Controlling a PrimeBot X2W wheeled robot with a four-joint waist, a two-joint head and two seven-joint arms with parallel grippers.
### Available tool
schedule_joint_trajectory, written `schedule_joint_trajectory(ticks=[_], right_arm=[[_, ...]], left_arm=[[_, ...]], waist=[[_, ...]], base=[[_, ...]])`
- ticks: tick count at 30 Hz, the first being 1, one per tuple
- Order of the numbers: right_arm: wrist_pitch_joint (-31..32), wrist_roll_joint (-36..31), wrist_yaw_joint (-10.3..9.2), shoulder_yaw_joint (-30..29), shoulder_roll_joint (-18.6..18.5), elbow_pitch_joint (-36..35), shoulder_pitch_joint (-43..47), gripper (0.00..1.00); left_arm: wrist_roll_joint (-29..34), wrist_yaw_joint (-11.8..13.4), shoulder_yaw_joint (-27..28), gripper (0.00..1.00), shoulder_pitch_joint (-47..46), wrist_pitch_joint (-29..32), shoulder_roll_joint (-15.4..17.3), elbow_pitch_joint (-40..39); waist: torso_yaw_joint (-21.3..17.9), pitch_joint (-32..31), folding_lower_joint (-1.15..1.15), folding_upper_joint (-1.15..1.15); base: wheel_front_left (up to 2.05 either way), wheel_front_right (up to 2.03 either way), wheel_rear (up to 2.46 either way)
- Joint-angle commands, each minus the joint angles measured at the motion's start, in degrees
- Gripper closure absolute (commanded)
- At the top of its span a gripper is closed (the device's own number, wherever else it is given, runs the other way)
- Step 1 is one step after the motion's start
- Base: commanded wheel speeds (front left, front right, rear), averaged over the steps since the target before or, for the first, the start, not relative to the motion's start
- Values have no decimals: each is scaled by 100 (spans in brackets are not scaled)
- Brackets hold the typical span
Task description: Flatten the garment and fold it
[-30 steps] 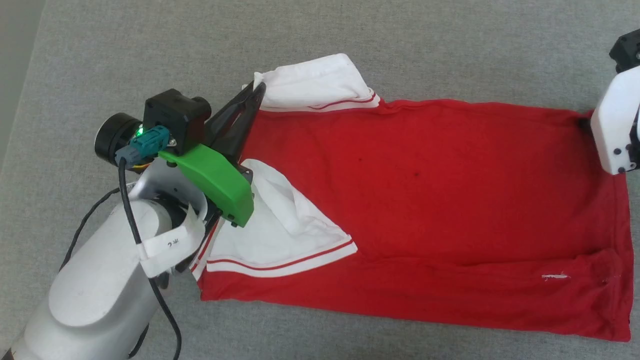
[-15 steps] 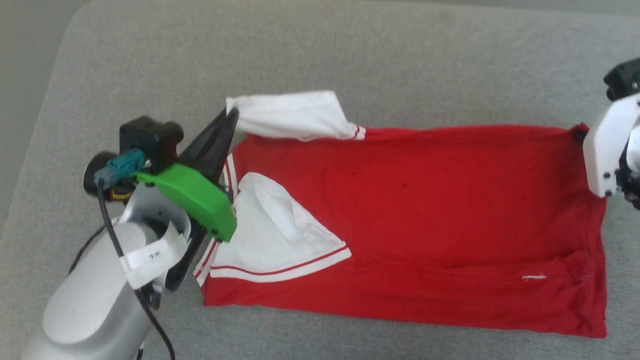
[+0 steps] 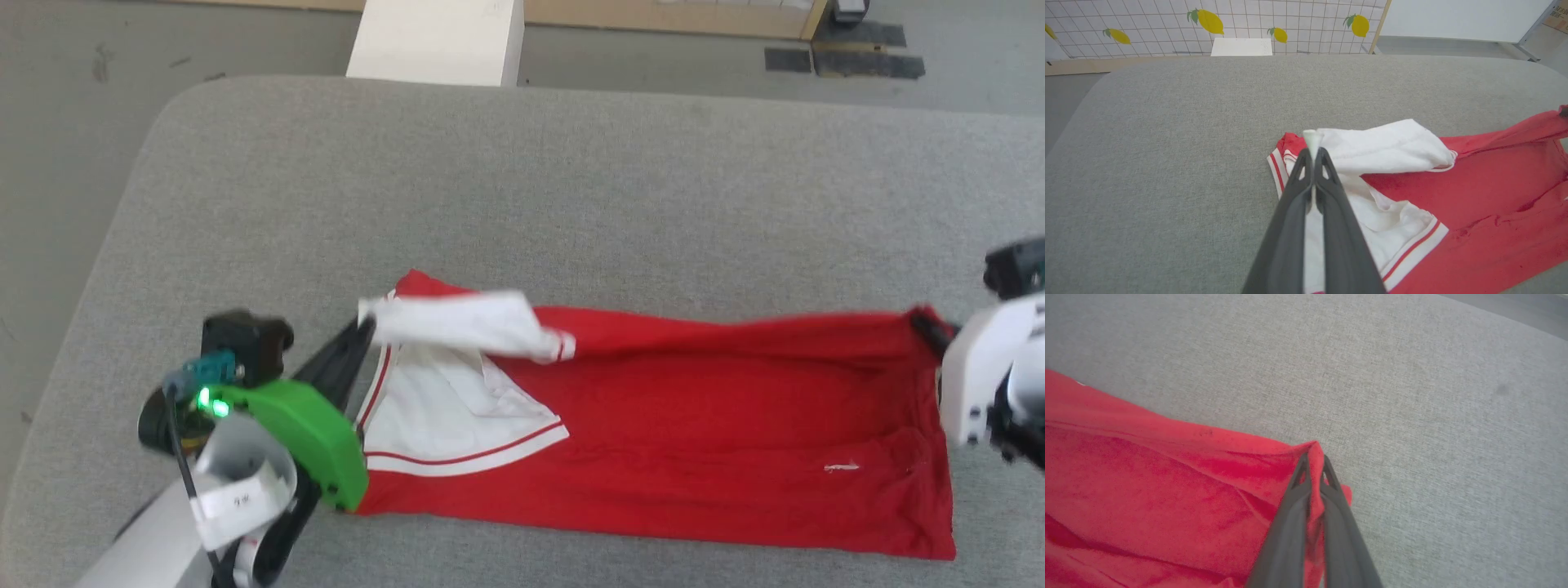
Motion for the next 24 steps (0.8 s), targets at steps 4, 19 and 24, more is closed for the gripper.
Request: schedule_joint_trajectory(ticks=[4, 19, 24], right_arm=[[65, -221, -9, -145, 13, -353, 616, 100], [955, -472, -9, 456, -424, -1125, 1372, 100], [971, -493, -9, 682, -489, -1011, 1318, 100]], left_arm=[[-153, 39, -112, 100, 427, 235, 219, 60], [-138, -360, -760, 100, 435, 946, 287, 1014], [-53, -518, -872, 100, 254, 836, 117, 1386]], waist=[[-3, -73, 0, 18], [-52, 64, 0, 18], [-40, 46, 0, 18]], base=[[0, 0, 0], [0, 0, 0], [0, 0, 0]])
